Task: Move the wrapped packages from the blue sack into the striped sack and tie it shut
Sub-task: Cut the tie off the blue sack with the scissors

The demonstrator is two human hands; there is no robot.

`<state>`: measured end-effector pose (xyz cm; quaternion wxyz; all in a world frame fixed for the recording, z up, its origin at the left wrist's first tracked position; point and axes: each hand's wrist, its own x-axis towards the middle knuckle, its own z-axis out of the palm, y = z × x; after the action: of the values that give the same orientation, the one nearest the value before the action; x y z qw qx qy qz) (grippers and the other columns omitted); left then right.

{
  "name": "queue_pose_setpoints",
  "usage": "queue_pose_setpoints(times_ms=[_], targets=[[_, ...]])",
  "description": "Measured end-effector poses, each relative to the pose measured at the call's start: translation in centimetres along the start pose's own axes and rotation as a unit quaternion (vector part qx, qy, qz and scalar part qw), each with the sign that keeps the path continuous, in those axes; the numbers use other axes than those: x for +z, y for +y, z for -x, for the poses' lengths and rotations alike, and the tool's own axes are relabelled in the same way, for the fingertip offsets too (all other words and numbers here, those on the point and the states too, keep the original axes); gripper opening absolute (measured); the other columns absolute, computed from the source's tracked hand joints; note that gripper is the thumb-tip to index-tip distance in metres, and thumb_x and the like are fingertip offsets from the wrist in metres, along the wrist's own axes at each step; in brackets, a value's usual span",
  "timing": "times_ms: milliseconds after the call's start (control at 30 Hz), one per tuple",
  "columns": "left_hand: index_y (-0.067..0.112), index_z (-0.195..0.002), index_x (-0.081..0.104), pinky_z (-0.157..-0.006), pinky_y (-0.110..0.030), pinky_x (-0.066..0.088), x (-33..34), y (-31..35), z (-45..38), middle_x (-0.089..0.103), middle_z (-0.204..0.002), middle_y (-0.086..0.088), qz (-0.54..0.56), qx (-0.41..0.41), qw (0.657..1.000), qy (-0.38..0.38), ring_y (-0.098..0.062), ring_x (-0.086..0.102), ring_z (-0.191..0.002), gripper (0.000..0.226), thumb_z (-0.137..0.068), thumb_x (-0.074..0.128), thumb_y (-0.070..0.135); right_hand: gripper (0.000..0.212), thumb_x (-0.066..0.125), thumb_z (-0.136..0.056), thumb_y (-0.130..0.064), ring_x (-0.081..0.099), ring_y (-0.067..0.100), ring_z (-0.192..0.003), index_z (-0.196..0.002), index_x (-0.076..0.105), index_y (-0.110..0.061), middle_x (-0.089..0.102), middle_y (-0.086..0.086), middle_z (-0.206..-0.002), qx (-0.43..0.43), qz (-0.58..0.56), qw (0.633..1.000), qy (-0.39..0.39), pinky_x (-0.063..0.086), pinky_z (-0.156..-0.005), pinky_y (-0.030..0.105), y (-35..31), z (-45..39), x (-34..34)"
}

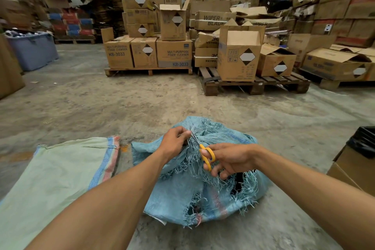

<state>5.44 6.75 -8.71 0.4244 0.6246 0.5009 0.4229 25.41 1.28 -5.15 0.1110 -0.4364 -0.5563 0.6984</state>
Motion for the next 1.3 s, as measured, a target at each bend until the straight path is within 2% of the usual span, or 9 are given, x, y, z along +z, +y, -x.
queue_pose_setpoints(times_ms=[67,200,333,467,700,1133,1300], targets=[[0.006,-0.087,0.058,-0.06,-0.018,0.046,-0.2,0.1,0.2,0.057,-0.075,-0.006,0.006,0.004,1.0,0.005,-0.013,0.052,-0.066,0.018,-0.099,0.056,0.019,0.025,0.058,-0.094,-0.045,0.054,0.015,-0.067,-0.088,0.047,-0.024,0.059,0.002,-0.087,-0.015,-0.01,1.0,-0.001,0.044,-0.052,0.022,-0.2,0.0,0.1],[0.01,-0.085,0.056,-0.064,-0.031,0.042,-0.3,0.1,0.2,0.057,-0.073,-0.007,0.013,-0.007,1.0,0.002,-0.017,0.052,-0.066,0.019,-0.1,0.054,0.021,0.035,0.06,-0.091,-0.051,0.054,0.016,-0.067,-0.091,0.044,-0.02,0.06,0.004,-0.088,-0.024,-0.016,1.0,-0.003,0.044,-0.052,0.021,-0.8,0.4,-0.3],[0.012,-0.084,0.058,-0.064,-0.026,0.045,-0.3,0.2,0.1,0.058,-0.072,-0.004,-0.007,0.007,1.0,0.006,-0.013,0.054,-0.065,0.019,-0.1,0.054,0.021,0.035,0.057,-0.093,-0.052,0.052,0.017,-0.063,-0.091,0.044,-0.019,0.06,0.005,-0.087,-0.011,0.002,1.0,-0.01,0.041,-0.049,0.021,-1.0,0.5,-0.2],[0.014,-0.082,0.06,-0.07,-0.031,0.049,-0.4,0.2,0.0,0.061,-0.072,-0.002,-0.017,0.018,1.0,0.008,-0.015,0.058,-0.069,0.021,-0.099,0.055,0.024,0.039,0.058,-0.092,-0.053,0.052,0.015,-0.059,-0.094,0.041,-0.018,0.06,0.005,-0.088,-0.005,0.009,1.0,-0.012,0.041,-0.047,0.021,-1.0,0.5,-0.3],[0.011,-0.085,0.061,-0.07,-0.032,0.05,-0.5,0.2,-0.2,0.063,-0.074,-0.005,-0.006,0.012,1.0,0.009,-0.018,0.059,-0.07,0.02,-0.099,0.056,0.024,0.041,0.059,-0.091,-0.055,0.048,0.014,-0.057,-0.095,0.042,-0.018,0.06,0.004,-0.089,-0.001,0.03,1.0,-0.008,0.038,-0.045,0.02,-1.1,0.6,-0.4],[0.014,-0.077,0.061,-0.071,-0.029,0.047,-0.1,0.0,-0.6,0.063,-0.072,-0.003,0.015,-0.01,1.0,0.019,-0.015,0.059,-0.069,0.022,-0.098,0.056,0.018,0.038,0.06,-0.088,-0.051,0.048,0.014,-0.056,-0.098,0.042,-0.018,0.06,0.004,-0.087,-0.04,0.004,0.999,0.028,0.038,-0.044,0.02,-0.6,0.0,-0.1],[0.013,-0.075,0.061,-0.072,-0.031,0.047,0.0,-0.1,-0.8,0.061,-0.071,-0.003,0.033,-0.03,0.999,0.01,-0.016,0.058,-0.068,0.024,-0.098,0.055,0.016,0.028,0.056,-0.097,-0.043,0.047,0.015,-0.056,-0.099,0.042,-0.019,0.06,0.005,-0.087,-0.051,0.005,0.998,0.044,0.037,-0.045,0.022,-0.2,-0.6,-0.5]])
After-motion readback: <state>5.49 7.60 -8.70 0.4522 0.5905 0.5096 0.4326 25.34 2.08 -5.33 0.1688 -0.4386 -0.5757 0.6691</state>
